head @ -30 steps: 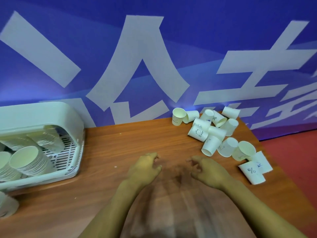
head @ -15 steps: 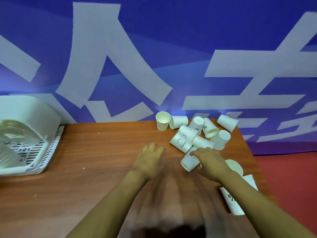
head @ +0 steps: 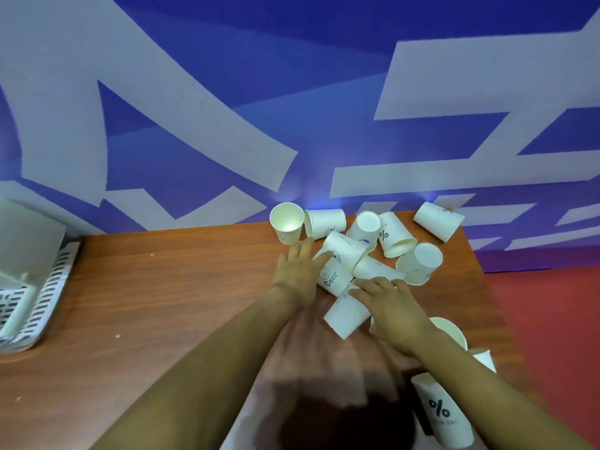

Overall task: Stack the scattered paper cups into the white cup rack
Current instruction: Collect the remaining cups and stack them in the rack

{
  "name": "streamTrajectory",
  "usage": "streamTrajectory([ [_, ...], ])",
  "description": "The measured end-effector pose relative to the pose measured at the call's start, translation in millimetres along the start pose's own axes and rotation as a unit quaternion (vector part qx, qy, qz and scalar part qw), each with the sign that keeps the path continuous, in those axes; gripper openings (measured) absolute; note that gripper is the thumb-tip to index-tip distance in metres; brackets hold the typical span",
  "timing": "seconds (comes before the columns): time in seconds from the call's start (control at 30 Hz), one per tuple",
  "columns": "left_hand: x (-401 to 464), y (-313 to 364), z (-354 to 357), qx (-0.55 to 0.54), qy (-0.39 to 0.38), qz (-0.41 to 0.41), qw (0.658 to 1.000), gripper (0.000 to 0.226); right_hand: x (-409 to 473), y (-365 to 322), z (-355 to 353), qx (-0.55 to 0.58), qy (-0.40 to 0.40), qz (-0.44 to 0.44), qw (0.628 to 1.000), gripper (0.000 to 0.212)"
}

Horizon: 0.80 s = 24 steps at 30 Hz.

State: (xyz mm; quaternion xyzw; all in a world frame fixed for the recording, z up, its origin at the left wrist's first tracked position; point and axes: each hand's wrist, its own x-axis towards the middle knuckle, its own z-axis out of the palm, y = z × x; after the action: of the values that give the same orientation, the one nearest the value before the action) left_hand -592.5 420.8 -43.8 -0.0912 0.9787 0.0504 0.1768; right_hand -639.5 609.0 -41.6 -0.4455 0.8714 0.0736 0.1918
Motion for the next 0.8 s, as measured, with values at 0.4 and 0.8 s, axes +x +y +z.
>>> streamTrajectory([
  [0.4,38,-6,15,0.045,0.005,0.001,0.999,0.069,26,13,22,-0.007,0.071,-0.029,0.997,0.074],
  [0.8,-57,-44,2,-0.172,0.016,-0.076,0.982,0.060,-8,-14,-13,0.113,0.097,-0.033,0.988,0.065],
])
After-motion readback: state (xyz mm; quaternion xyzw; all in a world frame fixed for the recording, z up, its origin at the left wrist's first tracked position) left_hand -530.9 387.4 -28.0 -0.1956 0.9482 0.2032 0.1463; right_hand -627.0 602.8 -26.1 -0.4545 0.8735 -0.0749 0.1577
